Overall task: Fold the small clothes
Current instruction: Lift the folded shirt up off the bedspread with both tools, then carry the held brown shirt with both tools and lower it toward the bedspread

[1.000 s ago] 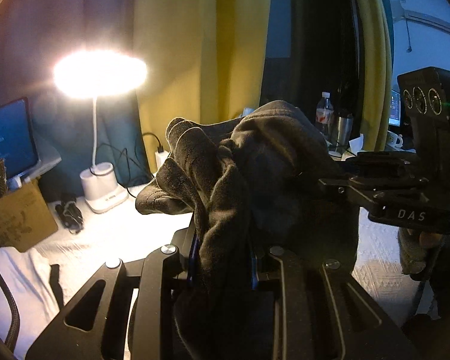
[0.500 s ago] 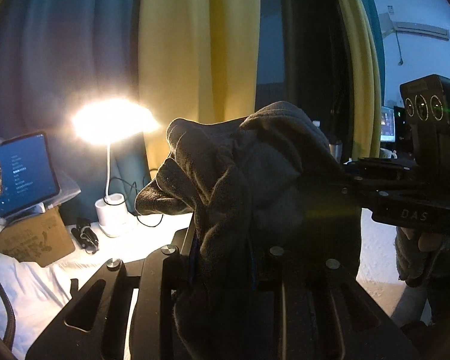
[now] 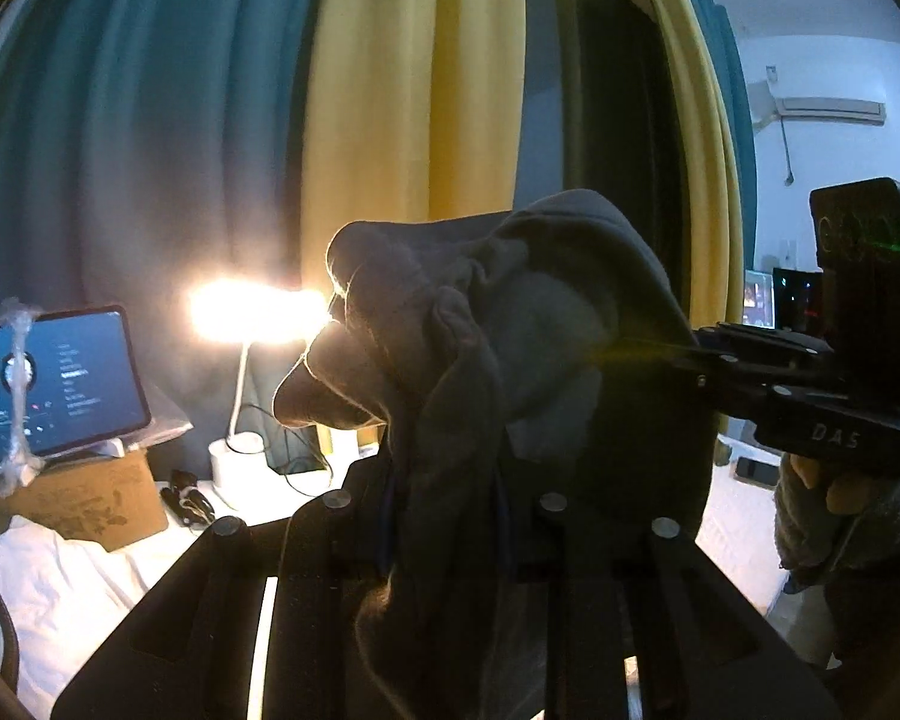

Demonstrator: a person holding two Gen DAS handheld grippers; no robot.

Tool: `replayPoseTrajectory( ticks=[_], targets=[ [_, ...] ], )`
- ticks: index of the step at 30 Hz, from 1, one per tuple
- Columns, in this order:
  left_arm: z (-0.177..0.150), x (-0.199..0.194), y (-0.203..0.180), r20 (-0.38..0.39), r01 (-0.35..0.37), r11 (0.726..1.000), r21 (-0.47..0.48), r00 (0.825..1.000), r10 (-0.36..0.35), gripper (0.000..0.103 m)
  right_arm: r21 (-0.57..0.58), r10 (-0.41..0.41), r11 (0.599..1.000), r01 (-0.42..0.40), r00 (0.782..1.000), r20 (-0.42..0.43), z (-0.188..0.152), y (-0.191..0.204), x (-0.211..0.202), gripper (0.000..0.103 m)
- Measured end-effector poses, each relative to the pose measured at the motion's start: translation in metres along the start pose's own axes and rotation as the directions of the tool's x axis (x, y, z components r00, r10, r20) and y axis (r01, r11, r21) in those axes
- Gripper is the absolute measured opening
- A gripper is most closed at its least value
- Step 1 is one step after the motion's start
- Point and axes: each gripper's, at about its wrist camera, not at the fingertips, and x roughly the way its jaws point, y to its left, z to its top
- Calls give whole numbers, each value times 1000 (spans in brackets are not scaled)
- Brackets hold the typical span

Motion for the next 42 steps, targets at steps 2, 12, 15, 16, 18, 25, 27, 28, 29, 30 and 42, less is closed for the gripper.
replayPoseTrajectory(
  ticks=[2,12,15,16,18,25,27,28,29,30,42],
  targets=[
    [2,-8,1,15,-11,1000,8,1000,11,23,-19,13,1000,-13,1000,17,6,9,-3,19],
    [6,-52,23,44,-89,996,23,995,88,23,-77,106,992,-102,993,58,18,51,-4,19],
    [4,-64,29,40,-114,993,28,993,113,23,-90,137,987,-131,989,60,19,63,-4,19],
    [3,-67,30,38,-122,992,31,992,121,23,-93,149,985,-143,987,60,19,68,-4,19],
    [1,-74,33,34,-141,989,37,990,140,23,-99,173,981,-166,983,60,20,78,-2,19],
    [-9,-93,47,7,-192,980,53,981,191,23,-119,238,965,-232,970,45,19,99,0,19],
    [-12,-94,49,-8,-197,979,61,980,198,23,-127,251,961,-245,967,33,17,104,3,19],
    [-13,-93,50,-15,-200,978,64,979,202,23,-128,256,960,-250,966,28,17,109,2,19],
    [-15,-92,51,-24,-201,977,66,979,203,23,-126,261,958,-257,965,21,16,109,5,19],
    [-16,-91,52,-33,-202,977,66,978,204,23,-123,264,958,-261,964,16,16,108,9,19],
    [-35,-54,60,-131,-175,984,35,975,178,23,-34,249,967,-252,966,-71,-10,89,53,19]
  ],
)
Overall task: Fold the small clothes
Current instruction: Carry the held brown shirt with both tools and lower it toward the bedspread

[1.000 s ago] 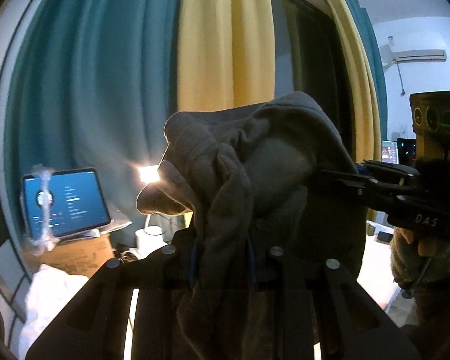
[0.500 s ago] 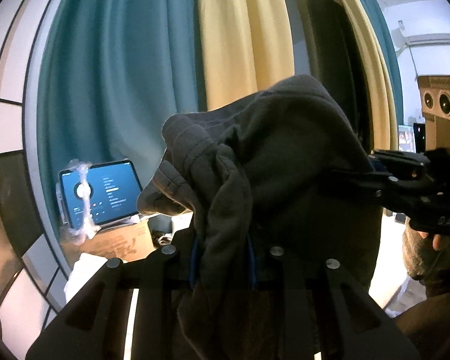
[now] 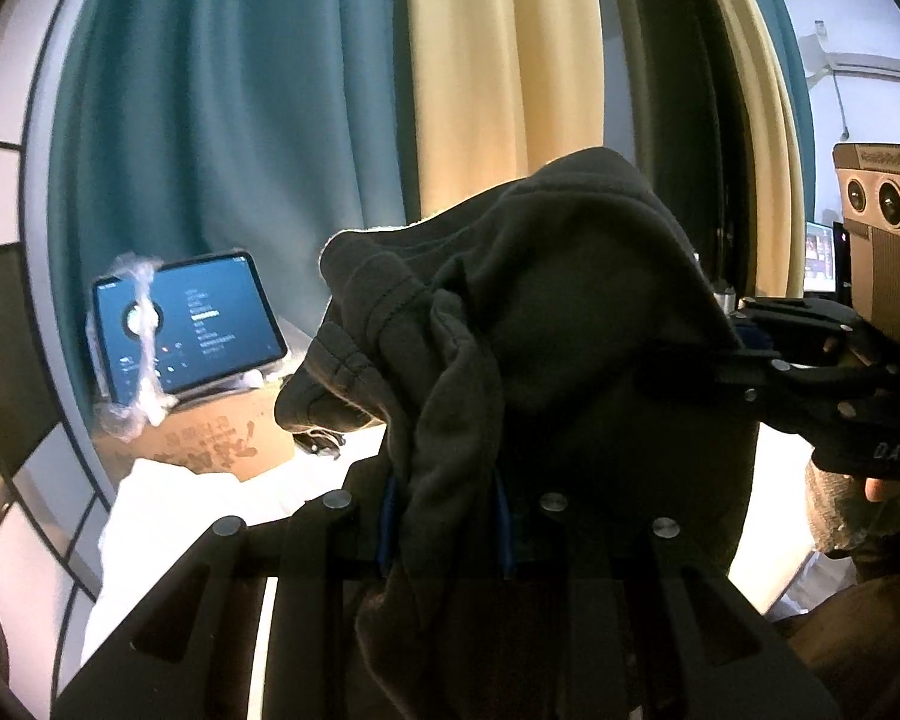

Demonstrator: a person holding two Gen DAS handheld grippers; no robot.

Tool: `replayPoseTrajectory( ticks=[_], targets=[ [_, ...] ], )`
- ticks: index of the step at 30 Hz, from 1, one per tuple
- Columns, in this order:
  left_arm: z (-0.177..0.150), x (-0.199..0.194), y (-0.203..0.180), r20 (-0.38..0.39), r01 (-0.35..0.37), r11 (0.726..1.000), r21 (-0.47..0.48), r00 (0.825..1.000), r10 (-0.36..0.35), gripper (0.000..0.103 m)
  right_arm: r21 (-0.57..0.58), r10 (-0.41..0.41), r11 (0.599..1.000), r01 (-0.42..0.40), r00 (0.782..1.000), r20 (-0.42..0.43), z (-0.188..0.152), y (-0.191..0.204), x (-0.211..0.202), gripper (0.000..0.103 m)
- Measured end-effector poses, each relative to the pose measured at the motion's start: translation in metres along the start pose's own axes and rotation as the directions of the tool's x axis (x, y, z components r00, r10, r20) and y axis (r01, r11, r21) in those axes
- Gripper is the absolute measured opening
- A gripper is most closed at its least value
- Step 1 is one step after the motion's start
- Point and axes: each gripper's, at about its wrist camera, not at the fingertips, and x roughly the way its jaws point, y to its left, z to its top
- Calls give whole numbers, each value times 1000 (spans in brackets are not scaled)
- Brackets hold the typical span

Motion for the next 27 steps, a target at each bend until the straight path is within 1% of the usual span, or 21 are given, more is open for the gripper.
replayPoseTrajectory(
  ticks=[6,12,15,21,27],
  targets=[
    [-1,29,-2,-54,11,1000,14,998,-11,23,42,-16,999,18,999,-47,-13,-26,19,19],
    [-8,54,-2,-107,21,1000,-5,994,-21,23,89,-14,996,23,995,-101,-28,-50,42,19],
    [-12,69,1,-140,28,1000,-8,990,-29,23,111,-9,994,24,991,-132,-34,-61,56,19],
    [-19,93,9,-190,25,999,-31,981,-31,23,114,2,993,18,984,-176,-44,-77,81,19],
    [-30,118,17,-238,29,998,-52,971,-40,23,153,13,988,23,973,-232,-60,-98,111,19]
  ],
)
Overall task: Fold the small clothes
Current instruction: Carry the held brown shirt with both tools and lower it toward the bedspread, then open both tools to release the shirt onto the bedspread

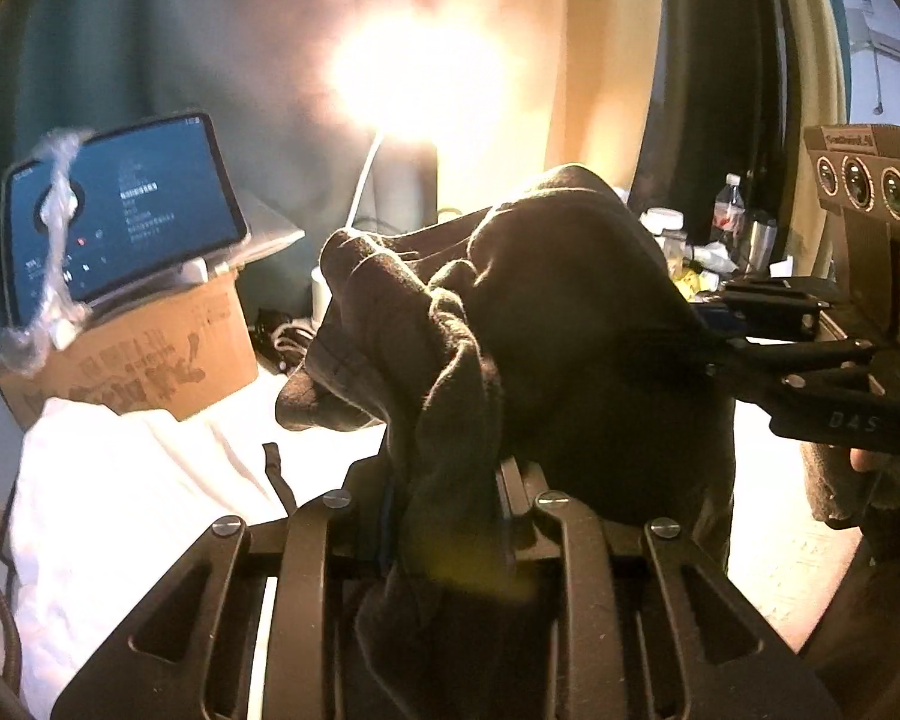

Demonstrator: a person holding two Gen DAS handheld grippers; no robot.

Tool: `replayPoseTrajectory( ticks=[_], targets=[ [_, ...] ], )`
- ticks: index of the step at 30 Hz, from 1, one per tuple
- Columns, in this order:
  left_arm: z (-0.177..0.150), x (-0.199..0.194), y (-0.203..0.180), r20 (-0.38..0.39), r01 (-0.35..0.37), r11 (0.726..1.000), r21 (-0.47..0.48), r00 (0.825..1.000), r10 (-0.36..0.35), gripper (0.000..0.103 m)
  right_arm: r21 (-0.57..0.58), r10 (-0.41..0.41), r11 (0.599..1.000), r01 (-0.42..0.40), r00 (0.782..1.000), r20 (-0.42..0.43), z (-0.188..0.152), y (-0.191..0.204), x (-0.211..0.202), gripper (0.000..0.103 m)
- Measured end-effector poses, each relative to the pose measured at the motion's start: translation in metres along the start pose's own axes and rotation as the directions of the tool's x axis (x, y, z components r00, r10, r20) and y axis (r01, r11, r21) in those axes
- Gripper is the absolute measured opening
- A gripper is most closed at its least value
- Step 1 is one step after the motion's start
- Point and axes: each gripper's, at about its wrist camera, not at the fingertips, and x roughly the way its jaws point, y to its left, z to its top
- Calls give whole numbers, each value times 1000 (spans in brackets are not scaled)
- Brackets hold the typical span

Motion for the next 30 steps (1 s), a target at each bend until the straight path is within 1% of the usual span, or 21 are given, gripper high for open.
replayPoseTrajectory(
  ticks=[3,9,12,16,18,21,23,25,27,30],
  targets=[
    [-2,18,2,-43,0,1000,11,999,1,23,37,0,999,0,1000,-15,-4,-11,15,19],
    [-8,46,17,-109,11,1000,-12,994,-13,23,120,7,993,2,998,-68,-19,-36,50,19],
    [-15,63,23,-149,4,1000,-9,989,-6,23,125,16,992,-4,995,-98,-22,-41,63,19],
    [-25,79,30,-183,14,999,-34,983,-19,23,129,16,992,4,988,-152,-33,-48,84,19],
    [-29,87,36,-199,19,999,-50,980,-28,23,139,8,990,18,983,-185,-40,-55,98,19],
    [-35,105,50,-250,37,989,-142,966,-72,24,164,2,986,33,978,-209,-51,-62,112,19],
    [-37,110,54,-269,42,984,-172,959,-87,25,176,8,984,32,974,-227,-57,-67,120,20],
    [-38,115,59,-294,31,978,-205,952,-91,27,203,27,979,29,963,-268,-62,-73,130,25],
    [-38,116,65,-300,33,971,-236,948,-106,27,251,67,968,6,958,-280,-63,-83,135,36],
    [-33,119,62,-305,26,975,-219,948,-94,28,301,119,953,-30,952,-280,-64,-95,138,42]
  ],
)
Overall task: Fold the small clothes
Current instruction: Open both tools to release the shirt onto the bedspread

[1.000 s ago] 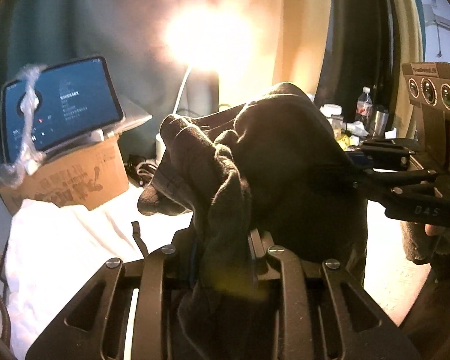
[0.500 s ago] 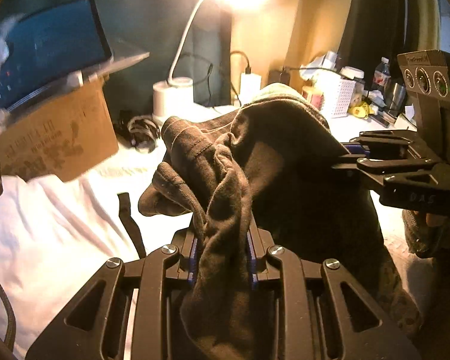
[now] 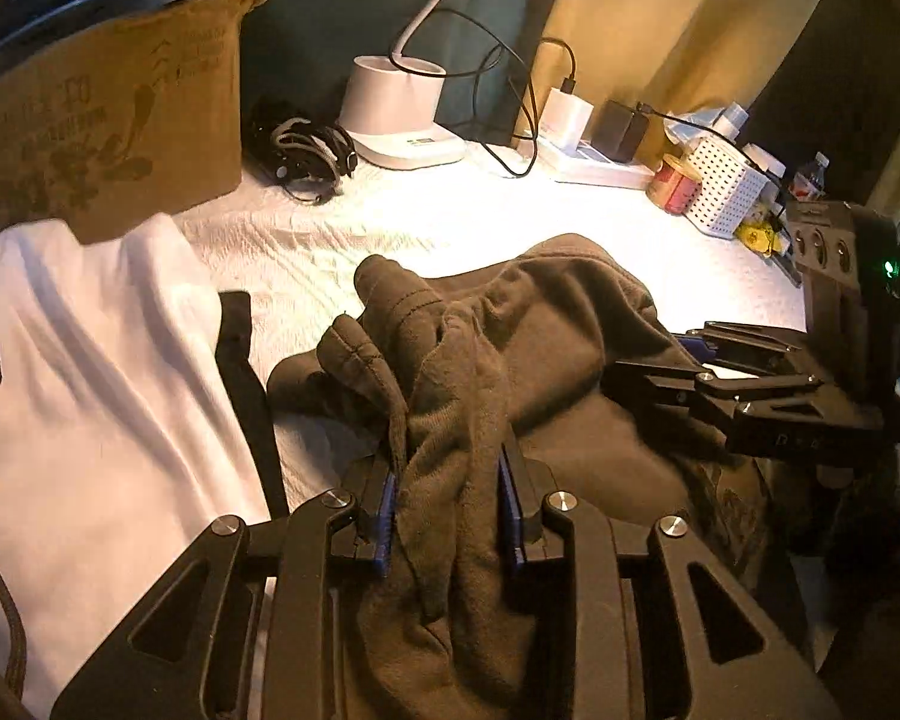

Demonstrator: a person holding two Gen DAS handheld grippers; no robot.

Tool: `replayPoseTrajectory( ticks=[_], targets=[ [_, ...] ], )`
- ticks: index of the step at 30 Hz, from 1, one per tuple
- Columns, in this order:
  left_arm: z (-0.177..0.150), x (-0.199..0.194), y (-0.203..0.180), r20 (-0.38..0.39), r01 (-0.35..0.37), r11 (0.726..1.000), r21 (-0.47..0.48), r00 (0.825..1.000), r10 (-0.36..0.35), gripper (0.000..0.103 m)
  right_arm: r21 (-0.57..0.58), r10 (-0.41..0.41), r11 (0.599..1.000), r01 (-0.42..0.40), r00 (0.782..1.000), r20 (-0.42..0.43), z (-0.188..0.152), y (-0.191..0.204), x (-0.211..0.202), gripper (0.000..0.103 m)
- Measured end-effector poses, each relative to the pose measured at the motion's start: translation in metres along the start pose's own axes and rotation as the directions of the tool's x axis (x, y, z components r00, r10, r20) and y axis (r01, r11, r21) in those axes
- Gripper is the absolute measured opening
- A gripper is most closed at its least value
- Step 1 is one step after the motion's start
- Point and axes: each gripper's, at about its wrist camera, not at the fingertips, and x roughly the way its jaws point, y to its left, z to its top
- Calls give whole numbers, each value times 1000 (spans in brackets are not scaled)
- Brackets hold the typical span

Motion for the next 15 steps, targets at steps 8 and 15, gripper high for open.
replayPoseTrajectory(
  ticks=[8,15],
  targets=[
    [26,10,5,14,-113,989,98,994,112,37,32,-81,996,80,996,25,20,-21,-1,58],
    [40,17,28,8,-182,981,73,983,182,37,55,-167,985,165,986,27,20,-38,-4,58]
  ],
)
